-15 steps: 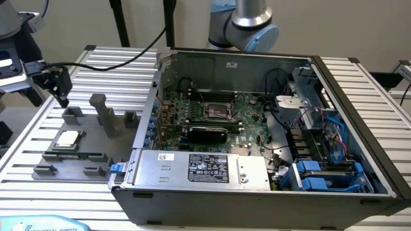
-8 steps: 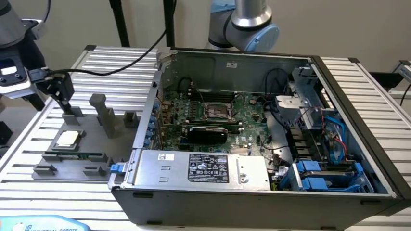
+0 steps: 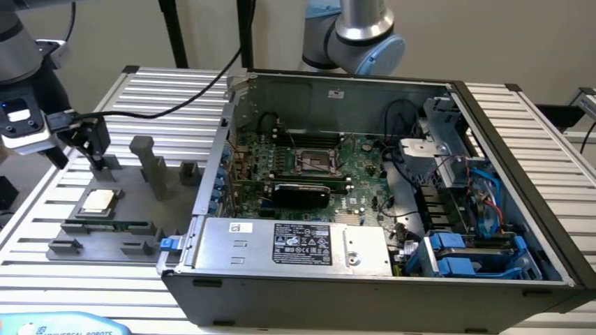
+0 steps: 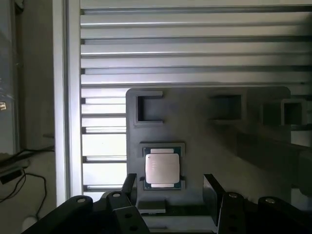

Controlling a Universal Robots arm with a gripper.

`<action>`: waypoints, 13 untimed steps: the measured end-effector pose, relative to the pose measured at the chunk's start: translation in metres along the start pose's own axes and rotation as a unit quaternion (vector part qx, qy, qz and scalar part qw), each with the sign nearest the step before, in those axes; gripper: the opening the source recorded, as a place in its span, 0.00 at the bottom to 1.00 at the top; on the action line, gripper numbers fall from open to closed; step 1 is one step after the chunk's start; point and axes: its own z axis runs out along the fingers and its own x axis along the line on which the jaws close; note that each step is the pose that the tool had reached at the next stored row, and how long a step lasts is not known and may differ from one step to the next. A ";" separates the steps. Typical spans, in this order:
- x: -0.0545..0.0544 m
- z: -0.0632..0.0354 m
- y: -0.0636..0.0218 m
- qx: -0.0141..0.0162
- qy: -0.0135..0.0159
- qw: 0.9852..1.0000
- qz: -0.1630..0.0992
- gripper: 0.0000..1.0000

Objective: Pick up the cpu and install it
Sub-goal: 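Pick up the cpu and move it towards the insertion slot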

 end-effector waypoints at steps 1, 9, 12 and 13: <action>0.000 0.0019 -0.0006 0.000 0.000 1.000 0.000 0.65; 0.000 0.0163 -0.0037 0.000 0.000 1.000 0.000 0.65; 0.000 0.0217 -0.0042 0.000 0.000 1.000 0.000 0.65; 0.000 0.0236 -0.0044 0.000 0.000 1.000 0.000 0.65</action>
